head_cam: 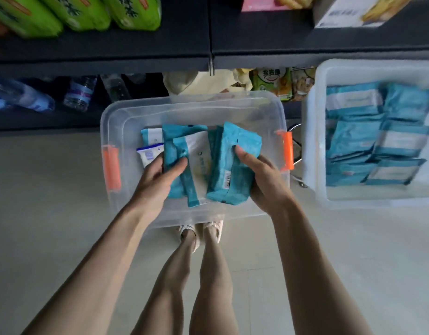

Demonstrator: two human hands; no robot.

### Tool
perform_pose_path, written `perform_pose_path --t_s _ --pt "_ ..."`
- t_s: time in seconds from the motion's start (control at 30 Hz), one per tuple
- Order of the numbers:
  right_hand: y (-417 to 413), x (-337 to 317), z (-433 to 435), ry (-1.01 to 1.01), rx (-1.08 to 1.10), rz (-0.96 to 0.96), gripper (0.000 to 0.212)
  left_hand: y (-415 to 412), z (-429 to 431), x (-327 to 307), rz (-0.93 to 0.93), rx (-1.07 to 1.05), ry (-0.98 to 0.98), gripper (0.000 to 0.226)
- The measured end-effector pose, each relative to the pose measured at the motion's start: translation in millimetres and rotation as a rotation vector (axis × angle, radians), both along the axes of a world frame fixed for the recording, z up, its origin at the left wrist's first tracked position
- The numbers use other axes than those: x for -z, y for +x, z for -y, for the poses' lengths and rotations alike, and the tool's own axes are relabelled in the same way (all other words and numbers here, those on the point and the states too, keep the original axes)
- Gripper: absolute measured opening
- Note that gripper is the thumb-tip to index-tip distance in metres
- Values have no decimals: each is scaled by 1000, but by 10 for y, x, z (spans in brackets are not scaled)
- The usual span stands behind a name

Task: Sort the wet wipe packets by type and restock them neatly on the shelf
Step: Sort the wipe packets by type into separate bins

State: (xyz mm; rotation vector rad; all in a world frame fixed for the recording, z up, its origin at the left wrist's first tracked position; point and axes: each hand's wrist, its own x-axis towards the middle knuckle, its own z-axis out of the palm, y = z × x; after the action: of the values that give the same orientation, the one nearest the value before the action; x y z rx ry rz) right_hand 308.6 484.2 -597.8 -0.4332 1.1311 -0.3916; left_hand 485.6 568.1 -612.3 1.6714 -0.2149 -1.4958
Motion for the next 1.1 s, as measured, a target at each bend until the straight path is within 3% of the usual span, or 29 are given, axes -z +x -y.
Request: perform_pose_path --t_s 0.07,0.17,0.2,0.3,0.4,0.6,0.8,0.87,0.97,1.1 --pt "-98 -410 -68 -27 -8 19 18 -125 -20 -349 -68 28 -1 29" --pt "-344 -962 -162 -70 41 28 17 -424 2 -928 -110 120 -20 70" --pt "-464 -1143 -183 -77 63 34 17 -554 19 -1118 -75 164 -42 72" --pt "-917 -1654 -240 -104 131 56 24 -1024 31 -1684 51 187 -171 33" --pt "-1516 -2107 -311 -177 260 62 24 -1565 32 -2118 217 210 -239 33" --pt "-3187 -2886 -503 -387 421 -47 23 -3079 27 -2795 295 205 -405 10" --pt "-4621 -3667 -440 -535 540 -131 18 -4557 304 -3530 128 178 -468 9" --pt "-4975 -3845 -315 -556 572 -130 26 -4946 499 -3682 85 144 -453 9" --pt "-5398 -3983 -68 -611 582 -168 43 -5464 829 -3730 34 96 -426 25" --pt "-5893 -3963 405 -639 566 -193 34 -6158 1298 -3654 -22 106 -439 34"
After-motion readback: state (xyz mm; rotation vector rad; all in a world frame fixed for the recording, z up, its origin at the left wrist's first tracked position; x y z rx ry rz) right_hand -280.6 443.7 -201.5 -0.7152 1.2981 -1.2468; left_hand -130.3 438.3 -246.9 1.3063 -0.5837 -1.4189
